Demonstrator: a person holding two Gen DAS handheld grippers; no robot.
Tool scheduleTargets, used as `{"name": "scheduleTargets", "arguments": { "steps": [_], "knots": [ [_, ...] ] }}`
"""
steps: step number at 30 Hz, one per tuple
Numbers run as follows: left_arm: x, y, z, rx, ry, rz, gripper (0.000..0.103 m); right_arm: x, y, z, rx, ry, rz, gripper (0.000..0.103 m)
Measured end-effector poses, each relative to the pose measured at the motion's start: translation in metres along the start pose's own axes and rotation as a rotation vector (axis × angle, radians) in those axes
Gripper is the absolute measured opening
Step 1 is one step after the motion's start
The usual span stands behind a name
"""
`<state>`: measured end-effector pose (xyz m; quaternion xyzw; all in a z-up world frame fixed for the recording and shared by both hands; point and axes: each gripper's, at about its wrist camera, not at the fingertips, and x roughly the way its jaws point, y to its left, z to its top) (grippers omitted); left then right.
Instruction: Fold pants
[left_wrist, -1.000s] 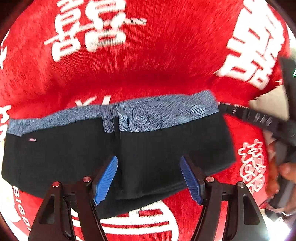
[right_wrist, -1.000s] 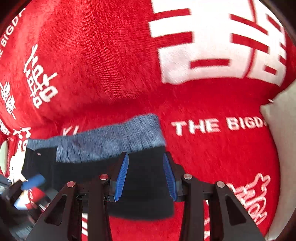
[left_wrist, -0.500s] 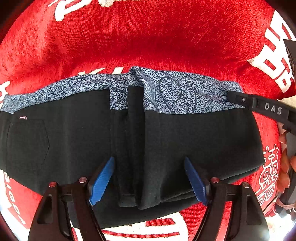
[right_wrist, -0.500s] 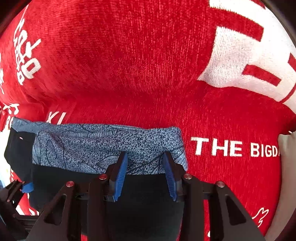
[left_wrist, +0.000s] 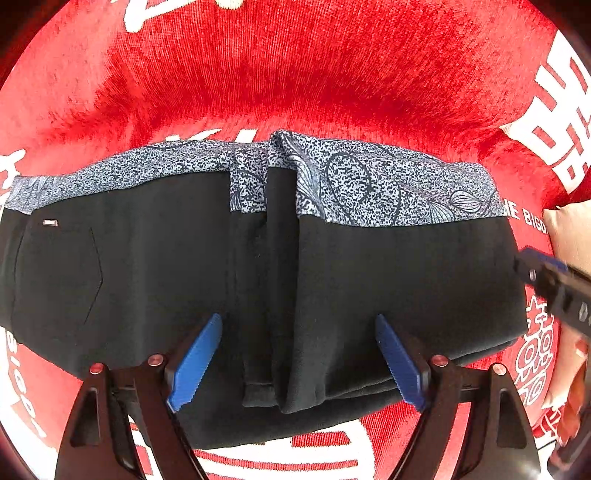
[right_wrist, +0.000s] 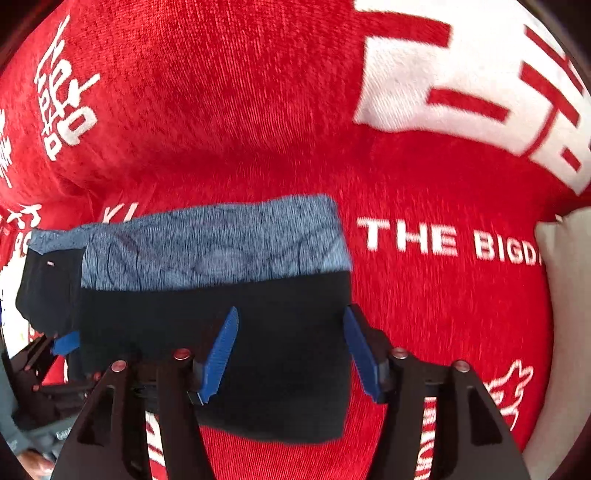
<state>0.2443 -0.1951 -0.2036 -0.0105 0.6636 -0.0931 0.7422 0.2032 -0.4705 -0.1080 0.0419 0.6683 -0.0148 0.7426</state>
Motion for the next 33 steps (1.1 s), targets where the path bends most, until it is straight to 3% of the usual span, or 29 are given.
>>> {"name": "scheduleTargets", "arguments": {
  "steps": [4, 9, 15, 21, 26, 28, 30, 31, 33],
  "knots": [
    [-0.006, 0.005, -0.003, -0.011, -0.004, -0.006, 0.086, -0.01, 0.001, -0.017, 0.003, 0.003, -0.006, 0.065],
    [-0.026, 0.016, -0.011, -0.013, -0.068, -0.012, 0.086, -0.024, 0.005, -0.029, 0.004, -0.005, -0.006, 0.067],
    [-0.045, 0.046, -0.037, -0.079, -0.085, -0.008, 0.086, -0.035, 0.048, -0.034, -0.093, -0.047, 0.01, 0.067],
    [-0.052, 0.079, -0.06, -0.16, -0.08, 0.014, 0.086, -0.022, 0.098, -0.02, -0.145, -0.042, 0.057, 0.067],
    [-0.057, 0.108, -0.078, -0.205, -0.079, 0.024, 0.086, -0.001, 0.126, 0.01, -0.147, -0.097, -0.002, 0.067],
    [-0.058, 0.117, -0.081, -0.217, -0.083, 0.031, 0.086, 0.012, 0.137, 0.015, -0.152, -0.065, 0.025, 0.067],
    [-0.058, 0.13, -0.084, -0.234, -0.086, 0.034, 0.086, 0.032, 0.156, 0.01, -0.204, 0.033, 0.117, 0.067],
    [-0.059, 0.137, -0.086, -0.248, -0.086, 0.033, 0.086, 0.037, 0.17, 0.003, -0.264, 0.056, 0.121, 0.069],
    [-0.06, 0.148, -0.087, -0.271, -0.091, 0.033, 0.086, 0.033, 0.188, -0.01, -0.371, 0.022, 0.069, 0.069]
  ]
}}
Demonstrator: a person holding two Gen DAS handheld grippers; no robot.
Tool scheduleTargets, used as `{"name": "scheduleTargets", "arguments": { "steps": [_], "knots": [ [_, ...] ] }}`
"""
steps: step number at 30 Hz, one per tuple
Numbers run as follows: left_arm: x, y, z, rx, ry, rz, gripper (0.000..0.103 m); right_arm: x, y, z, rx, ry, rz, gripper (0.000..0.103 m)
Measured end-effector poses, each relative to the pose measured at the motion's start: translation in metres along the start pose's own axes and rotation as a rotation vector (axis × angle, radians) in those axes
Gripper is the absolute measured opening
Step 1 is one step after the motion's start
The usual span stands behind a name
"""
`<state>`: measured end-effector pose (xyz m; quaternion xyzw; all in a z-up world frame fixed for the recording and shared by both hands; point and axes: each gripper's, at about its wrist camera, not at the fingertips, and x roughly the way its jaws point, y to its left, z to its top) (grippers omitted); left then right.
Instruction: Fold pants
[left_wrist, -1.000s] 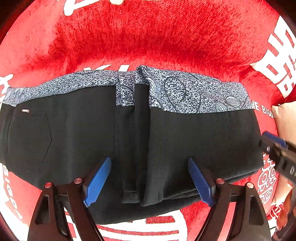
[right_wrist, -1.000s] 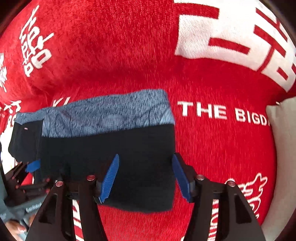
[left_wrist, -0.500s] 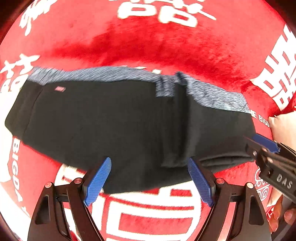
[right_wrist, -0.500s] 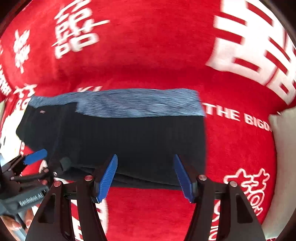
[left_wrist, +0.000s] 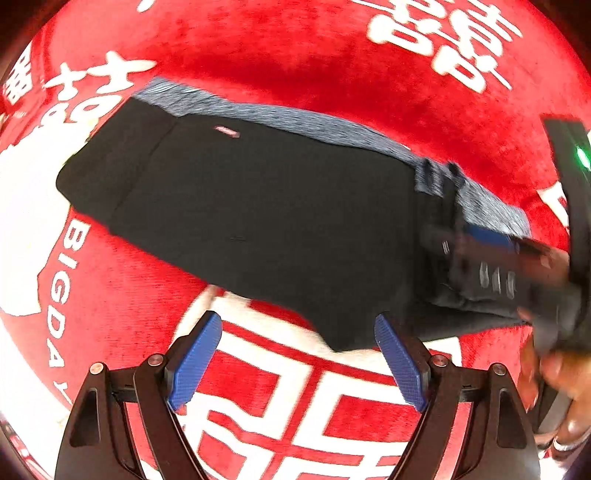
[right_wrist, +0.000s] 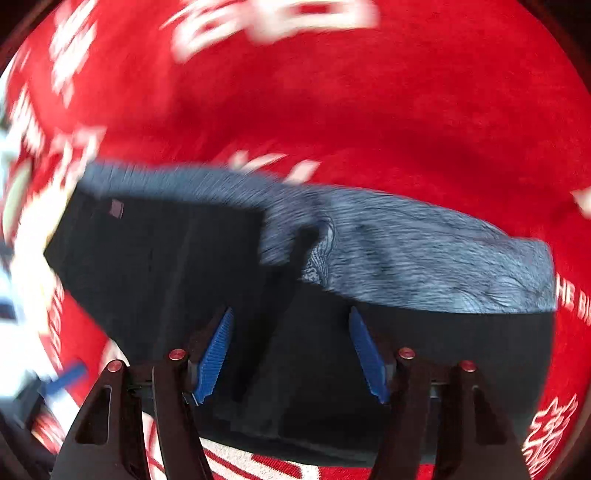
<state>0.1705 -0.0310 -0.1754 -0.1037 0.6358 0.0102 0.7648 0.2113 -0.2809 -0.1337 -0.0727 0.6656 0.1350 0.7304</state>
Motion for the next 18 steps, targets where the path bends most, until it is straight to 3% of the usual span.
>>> {"name": "scheduleTargets", "arguments": {
  "steps": [3, 7, 10, 13, 18],
  "knots": [
    [0.001, 0.016, 0.005, -0.039, -0.007, -0.005, 0.086, -0.01, 0.011, -0.01, -0.017, -0.001, 0.027, 0.069],
    [0.001, 0.044, 0.01, -0.112, -0.013, -0.021, 0.086, -0.024, 0.006, -0.024, 0.023, -0.002, -0.006, 0.07],
    [0.002, 0.06, 0.012, -0.149, -0.013, -0.03, 0.086, -0.011, 0.0, -0.035, 0.058, 0.055, 0.004, 0.076],
    [0.006, 0.077, 0.016, -0.198, -0.013, -0.063, 0.086, -0.008, 0.002, -0.042, 0.046, 0.025, 0.0, 0.078],
    [0.004, 0.126, 0.028, -0.323, -0.086, -0.158, 0.086, -0.001, 0.014, -0.039, -0.002, 0.044, -0.046, 0.084]
  ]
}}
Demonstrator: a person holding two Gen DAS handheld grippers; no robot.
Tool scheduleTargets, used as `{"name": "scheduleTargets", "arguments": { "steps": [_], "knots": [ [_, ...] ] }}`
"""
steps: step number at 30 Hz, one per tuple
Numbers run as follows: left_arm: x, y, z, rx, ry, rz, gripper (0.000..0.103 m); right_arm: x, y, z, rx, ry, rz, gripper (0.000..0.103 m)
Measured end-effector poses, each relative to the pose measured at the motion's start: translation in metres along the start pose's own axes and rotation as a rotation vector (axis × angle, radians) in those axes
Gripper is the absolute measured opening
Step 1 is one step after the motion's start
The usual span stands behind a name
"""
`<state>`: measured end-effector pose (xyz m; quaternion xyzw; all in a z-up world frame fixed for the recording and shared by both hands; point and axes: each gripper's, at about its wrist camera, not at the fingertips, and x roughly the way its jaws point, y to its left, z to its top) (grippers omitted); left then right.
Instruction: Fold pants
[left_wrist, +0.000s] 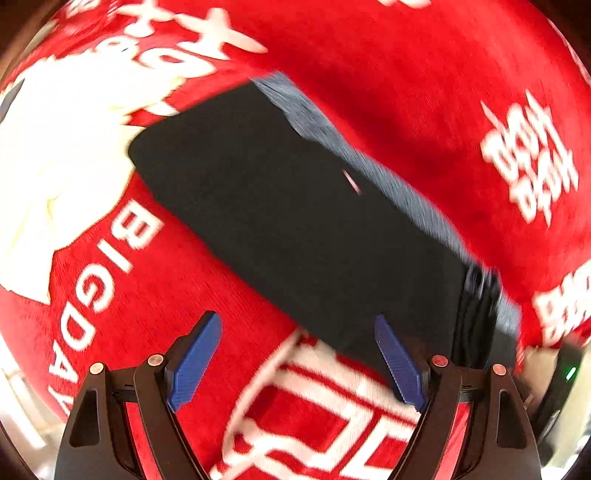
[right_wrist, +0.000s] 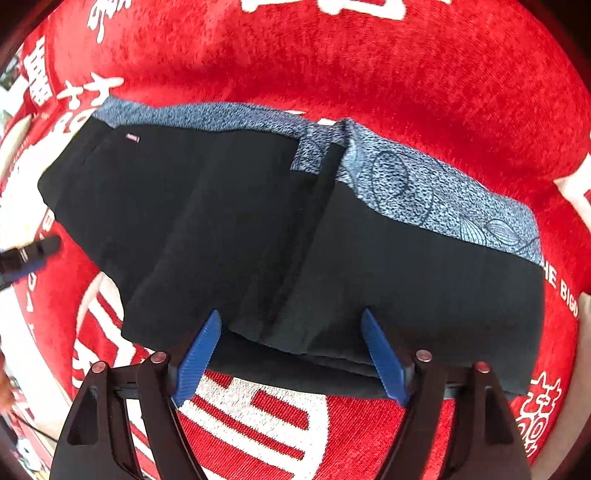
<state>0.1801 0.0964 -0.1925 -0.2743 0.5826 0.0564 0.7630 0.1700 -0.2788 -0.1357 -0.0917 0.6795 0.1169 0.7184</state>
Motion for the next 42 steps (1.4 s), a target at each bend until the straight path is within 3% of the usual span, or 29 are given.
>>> {"name": "scheduleTargets", "arguments": {
  "steps": [5, 13, 23, 30, 32, 34, 37, 42],
  "knots": [
    [0.004, 0.044, 0.028, -0.138, -0.045, -0.144, 0.086, 0.003, 0.003, -0.001, 0.0, 0.005, -0.009, 0.085],
    [0.032, 0.065, 0.045, -0.181, -0.027, -0.311, 0.086, 0.006, 0.006, 0.002, -0.005, 0.014, -0.026, 0.085],
    [0.039, 0.067, 0.054, -0.239, -0.096, -0.487, 0.086, 0.008, 0.009, 0.005, -0.006, 0.019, -0.042, 0.085],
    [0.049, 0.044, 0.059, -0.196, -0.099, -0.348, 0.085, 0.008, 0.01, 0.004, -0.008, 0.014, -0.046, 0.085],
    [0.047, 0.036, 0.06, -0.182, -0.098, -0.253, 0.07, 0.008, 0.01, 0.006, -0.012, 0.018, -0.045, 0.085],
    [0.045, 0.029, 0.06, -0.146, -0.095, -0.143, 0.038, 0.005, 0.009, 0.008, -0.012, 0.024, -0.043, 0.085],
    [0.039, 0.024, 0.059, -0.084, -0.098, -0.084, 0.031, -0.002, 0.006, 0.012, 0.009, 0.03, -0.046, 0.085],
    [0.025, -0.016, 0.054, 0.117, -0.151, 0.051, 0.029, -0.026, 0.0, 0.026, 0.061, 0.006, -0.029, 0.085]
  ]
}}
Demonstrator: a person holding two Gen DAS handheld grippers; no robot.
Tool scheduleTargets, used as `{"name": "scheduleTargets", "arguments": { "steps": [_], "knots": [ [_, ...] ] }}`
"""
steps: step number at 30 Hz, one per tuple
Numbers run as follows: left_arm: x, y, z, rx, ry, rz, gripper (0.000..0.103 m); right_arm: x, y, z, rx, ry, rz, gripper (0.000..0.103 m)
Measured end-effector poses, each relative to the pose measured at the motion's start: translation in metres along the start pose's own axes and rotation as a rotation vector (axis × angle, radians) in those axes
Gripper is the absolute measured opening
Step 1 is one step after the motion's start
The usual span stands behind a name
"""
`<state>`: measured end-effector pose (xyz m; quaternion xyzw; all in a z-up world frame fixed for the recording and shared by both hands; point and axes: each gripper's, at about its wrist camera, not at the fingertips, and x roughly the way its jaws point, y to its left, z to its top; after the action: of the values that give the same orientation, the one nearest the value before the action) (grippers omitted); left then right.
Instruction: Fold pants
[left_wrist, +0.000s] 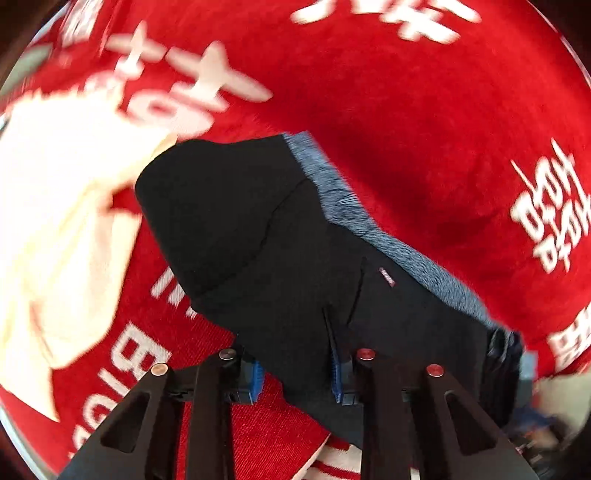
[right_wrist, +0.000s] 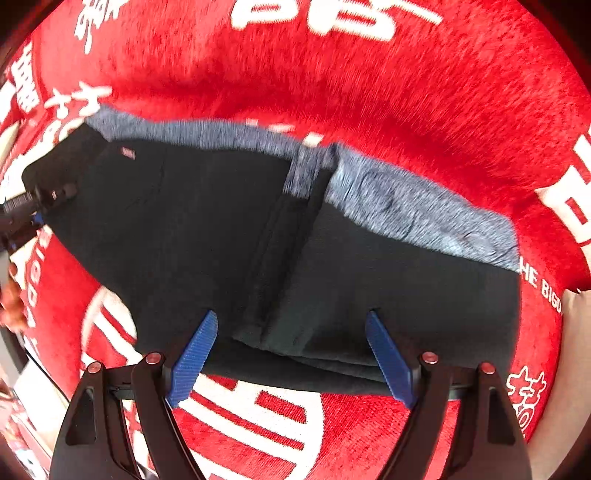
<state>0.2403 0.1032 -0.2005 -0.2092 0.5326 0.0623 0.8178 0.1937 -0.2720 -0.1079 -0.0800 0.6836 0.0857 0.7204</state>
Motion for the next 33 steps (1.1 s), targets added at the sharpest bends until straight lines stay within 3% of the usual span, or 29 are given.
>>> {"name": "scheduleTargets", "arguments": {
  "steps": [7, 14, 19, 25, 28, 29, 31, 32, 33],
  "knots": [
    [-0.016, -0.034, -0.01, 0.194, -0.052, 0.103, 0.029, -0.018, 0.012, 0.051, 0.034, 0.029, 0.153, 0.085],
    [-0.03, -0.068, -0.031, 0.42, -0.116, 0.157, 0.029, -0.022, 0.073, 0.132, -0.057, 0.094, 0.357, 0.086],
    [-0.035, -0.087, -0.039, 0.509, -0.142, 0.175, 0.029, -0.019, 0.137, 0.179, -0.147, 0.197, 0.492, 0.102],
    [-0.037, -0.099, -0.041, 0.55, -0.156, 0.176, 0.029, -0.003, 0.204, 0.2, -0.325, 0.281, 0.381, 0.103],
    [-0.041, -0.106, -0.046, 0.566, -0.163, 0.172, 0.029, 0.011, 0.215, 0.202, -0.358, 0.325, 0.336, 0.103],
    [-0.041, -0.107, -0.048, 0.569, -0.164, 0.171, 0.029, 0.017, 0.216, 0.2, -0.366, 0.338, 0.312, 0.101],
    [-0.041, -0.107, -0.048, 0.57, -0.16, 0.169, 0.029, 0.023, 0.214, 0.197, -0.367, 0.356, 0.284, 0.067],
    [-0.04, -0.107, -0.048, 0.568, -0.148, 0.165, 0.029, 0.025, 0.207, 0.196, -0.348, 0.36, 0.289, 0.034],
    [-0.041, -0.108, -0.049, 0.575, -0.154, 0.164, 0.029, 0.025, 0.2, 0.195, -0.324, 0.355, 0.307, 0.027]
  ]
}}
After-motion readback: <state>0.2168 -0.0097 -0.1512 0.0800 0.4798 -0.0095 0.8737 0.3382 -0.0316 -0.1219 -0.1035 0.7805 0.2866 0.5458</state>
